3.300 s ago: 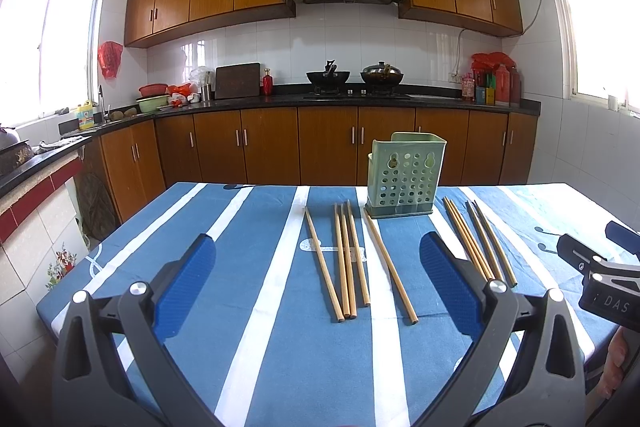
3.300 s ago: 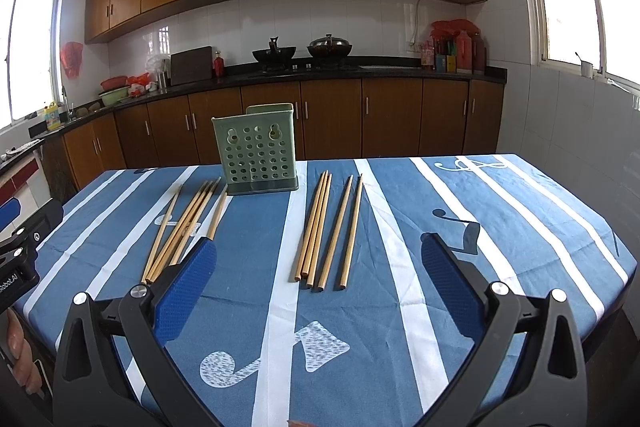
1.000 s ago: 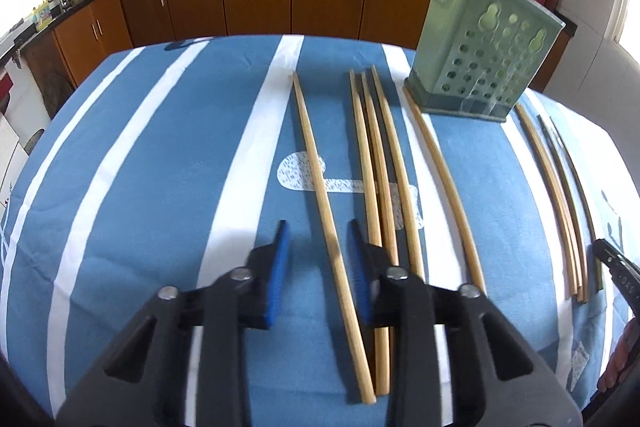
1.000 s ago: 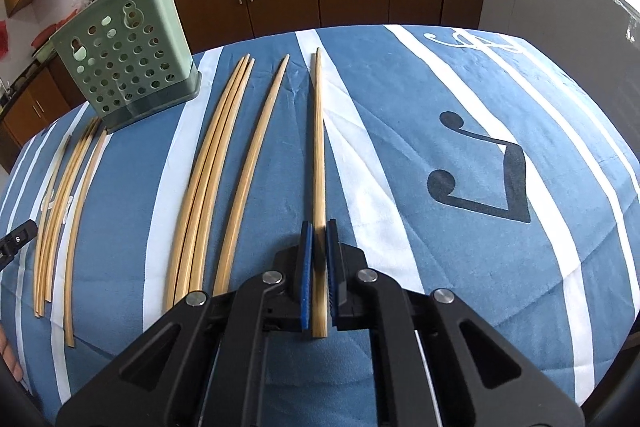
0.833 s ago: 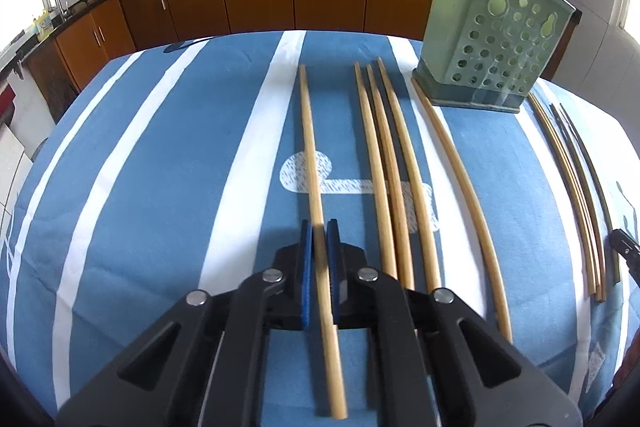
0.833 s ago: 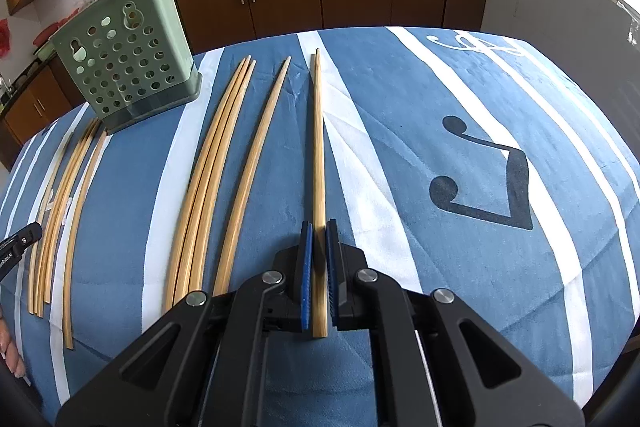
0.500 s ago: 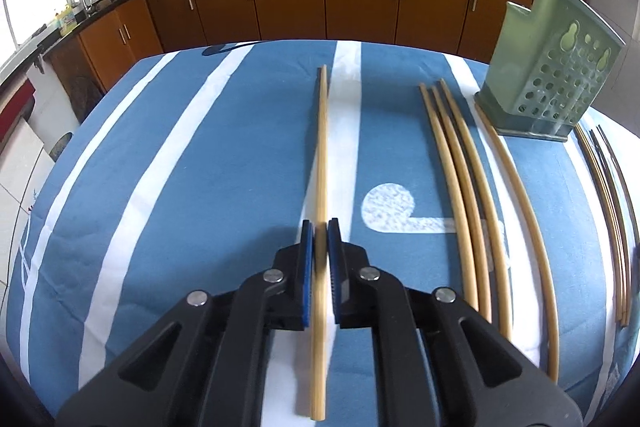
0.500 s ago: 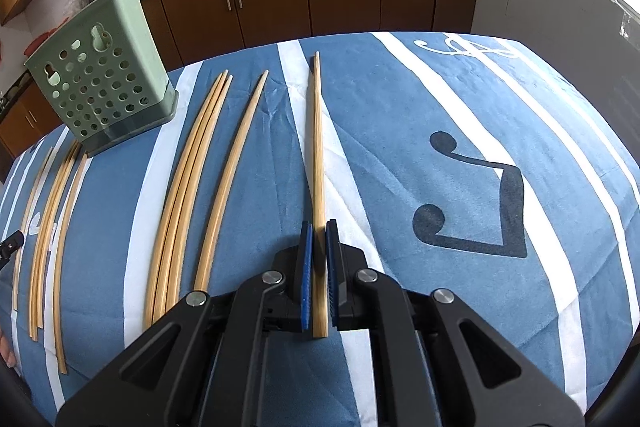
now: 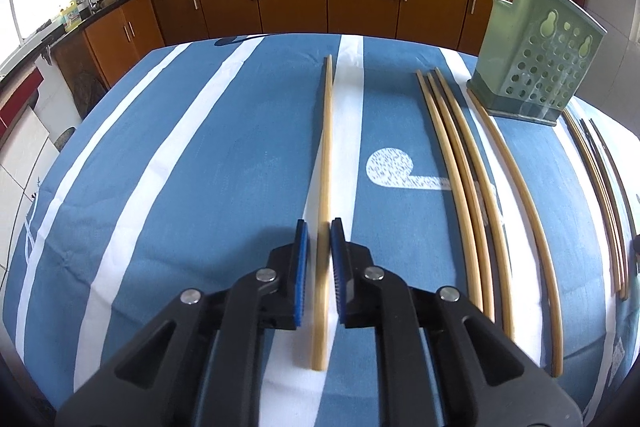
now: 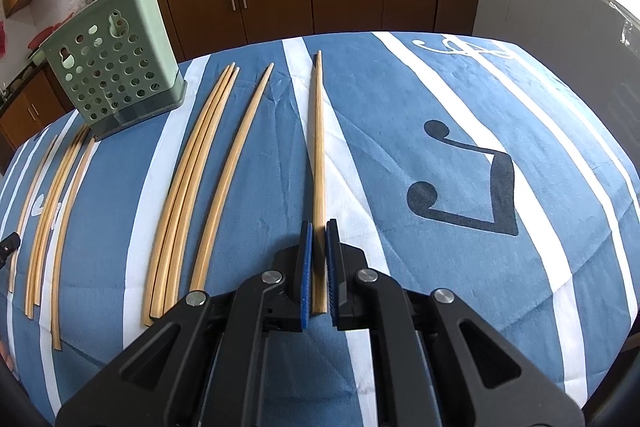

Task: Organize utensils
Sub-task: 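Lift both held chopsticks upright and carry them over the green holder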

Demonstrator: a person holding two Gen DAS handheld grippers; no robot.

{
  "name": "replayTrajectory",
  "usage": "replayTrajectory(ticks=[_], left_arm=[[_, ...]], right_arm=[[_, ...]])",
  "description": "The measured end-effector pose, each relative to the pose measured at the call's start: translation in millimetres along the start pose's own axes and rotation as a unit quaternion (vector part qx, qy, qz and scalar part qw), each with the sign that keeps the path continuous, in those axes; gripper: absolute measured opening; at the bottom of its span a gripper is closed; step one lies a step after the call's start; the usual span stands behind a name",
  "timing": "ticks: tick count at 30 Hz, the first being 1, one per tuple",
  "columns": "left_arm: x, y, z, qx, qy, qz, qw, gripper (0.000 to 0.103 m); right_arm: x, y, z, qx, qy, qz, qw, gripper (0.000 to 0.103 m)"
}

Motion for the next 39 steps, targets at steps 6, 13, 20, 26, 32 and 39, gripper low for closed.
replayTrajectory(ticks=[6, 13, 20, 26, 32, 39], left_arm=[[-1, 7, 5, -0.006, -0.005, 0.004, 1.0, 0.008], [-7, 39, -11, 0.035, -0.009, 0.0, 0.9994, 0.008], [-21, 80, -43, 0.092, 0.016, 0.01, 0.9956, 0.008], [-30, 116, -70, 0.14, 0.032, 0.024, 0.9894, 0.008], [-38, 143, -89, 0.176, 0.046, 0.031, 0.9828, 0.008], [-42, 153, -103, 0.19, 0.049, 0.029, 0.9801, 0.008]], right_arm=[[2, 11, 1, 0.009, -0.002, -0.01, 1.0, 0.008], [3, 42, -20, 0.057, -0.001, -0.019, 0.998, 0.008], [-1, 77, -48, 0.116, 0.004, -0.027, 0.993, 0.008], [-6, 101, -67, 0.156, 0.011, -0.035, 0.987, 0.008], [-13, 116, -84, 0.183, 0.019, -0.041, 0.982, 0.008], [-16, 122, -95, 0.195, 0.023, -0.046, 0.979, 0.007]])
Point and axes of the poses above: each gripper's, at about its wrist camera, not at the fingertips, and y roughly against the way its jaws point, x to its right, z to its underside, the point moved 8 cm from there along -y, roughly the way its jaws point, and after that the axes turned 6 degrees about -z, right-handed, at the moved point
